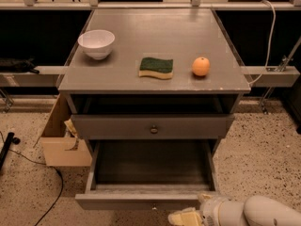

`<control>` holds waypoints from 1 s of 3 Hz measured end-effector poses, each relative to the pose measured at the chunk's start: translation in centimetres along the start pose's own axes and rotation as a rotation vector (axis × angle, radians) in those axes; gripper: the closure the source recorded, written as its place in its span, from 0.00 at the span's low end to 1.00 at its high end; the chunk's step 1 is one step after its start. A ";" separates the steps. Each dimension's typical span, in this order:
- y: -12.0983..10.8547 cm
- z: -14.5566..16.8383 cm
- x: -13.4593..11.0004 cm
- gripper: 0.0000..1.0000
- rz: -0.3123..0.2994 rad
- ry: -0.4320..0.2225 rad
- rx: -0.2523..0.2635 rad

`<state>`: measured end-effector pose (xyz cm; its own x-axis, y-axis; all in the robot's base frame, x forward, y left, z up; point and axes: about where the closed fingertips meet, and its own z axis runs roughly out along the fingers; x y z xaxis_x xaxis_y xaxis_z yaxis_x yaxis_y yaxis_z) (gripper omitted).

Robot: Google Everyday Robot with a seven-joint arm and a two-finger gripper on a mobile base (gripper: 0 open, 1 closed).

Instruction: Close middle drawer

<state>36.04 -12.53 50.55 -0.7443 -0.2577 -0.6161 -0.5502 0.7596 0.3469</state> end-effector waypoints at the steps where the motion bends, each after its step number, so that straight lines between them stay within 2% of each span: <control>1: 0.0 0.0 0.0 0.38 0.000 0.000 0.000; 2: 0.1 0.2 0.3 0.61 -0.060 0.019 0.032; 3: -0.2 0.8 1.1 0.84 -0.202 0.079 0.128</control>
Offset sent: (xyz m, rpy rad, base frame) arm -0.0045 0.0012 -0.0087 -0.2331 -0.1201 0.1131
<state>35.63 -12.44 49.24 -0.6538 -0.4541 -0.6052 -0.6424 0.7558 0.1268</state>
